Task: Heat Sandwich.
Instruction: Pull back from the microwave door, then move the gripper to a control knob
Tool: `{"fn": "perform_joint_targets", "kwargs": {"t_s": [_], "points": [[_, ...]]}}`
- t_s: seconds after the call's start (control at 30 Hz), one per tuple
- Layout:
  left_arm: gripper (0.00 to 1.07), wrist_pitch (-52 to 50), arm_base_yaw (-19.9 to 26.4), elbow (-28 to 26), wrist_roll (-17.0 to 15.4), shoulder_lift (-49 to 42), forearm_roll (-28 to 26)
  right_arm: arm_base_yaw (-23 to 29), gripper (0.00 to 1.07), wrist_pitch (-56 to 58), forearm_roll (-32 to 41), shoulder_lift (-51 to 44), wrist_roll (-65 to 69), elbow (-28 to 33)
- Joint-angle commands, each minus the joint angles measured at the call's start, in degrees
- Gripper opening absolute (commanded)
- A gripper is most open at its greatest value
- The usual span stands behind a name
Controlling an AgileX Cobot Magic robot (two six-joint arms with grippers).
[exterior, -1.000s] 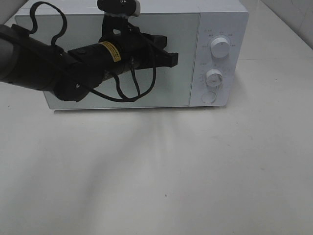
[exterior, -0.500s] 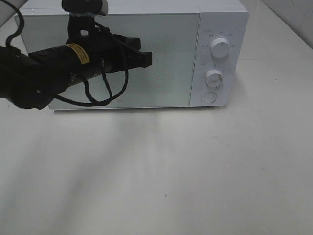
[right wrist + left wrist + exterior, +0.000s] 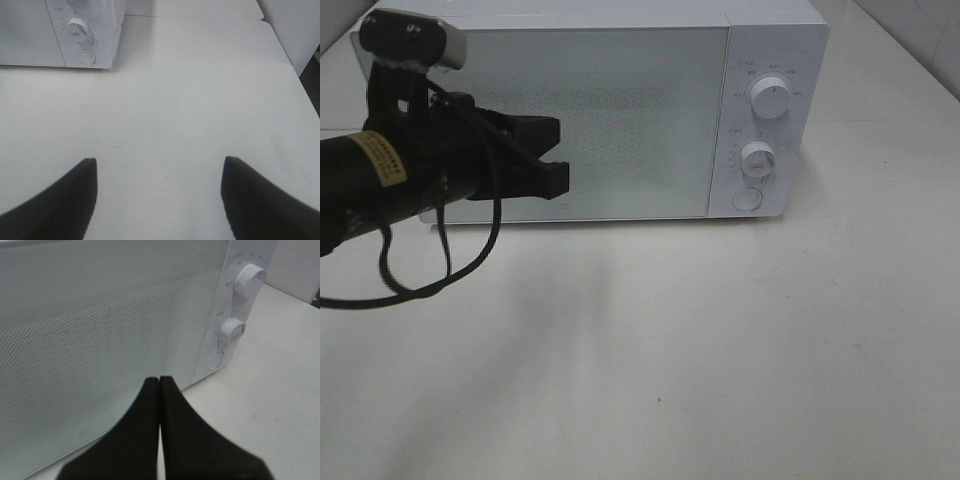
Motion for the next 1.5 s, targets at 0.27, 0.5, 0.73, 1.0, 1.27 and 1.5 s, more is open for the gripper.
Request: {"fn": "perform_joint_targets", "kwargs": {"t_s": [0.27,0.5,0.73,1.0,1.27,1.5], "points": [[0.8,21.9,-0.2,2.7,-3.4,-10.3,0.1,-0.2,0.68,-0.4,-0.1,-1.7,0.1,0.1],[1.02,36.3,-0.2,2.7,-3.2,-15.5,0.1,-0.2,0.68,-0.4,-0.1,-1.7,0.1,0.1],[1.02,54.7,-0.1,2.5,-3.3,-21.7,-0.1,-0.2,0.68,-0.4,-0.1,-1.7,0.1,0.1],[1.02,71.0,3.1,-0.9,-4.9,-27.5,-0.1,-0.2,0.68,-0.4,-0.1,-1.7,0.1,0.1],[1.02,86.9,18.0,-6.4,-2.6,-30.4,-0.2,-0.2,0.68,-0.4,-0.1,-1.7,0.1,0.1],[1.02,93.4,27.6,-6.7,3.3,-31.7,-3.4,-0.2,0.68,-0.4,-0.1,-1.7,0.1,0.1]]}}
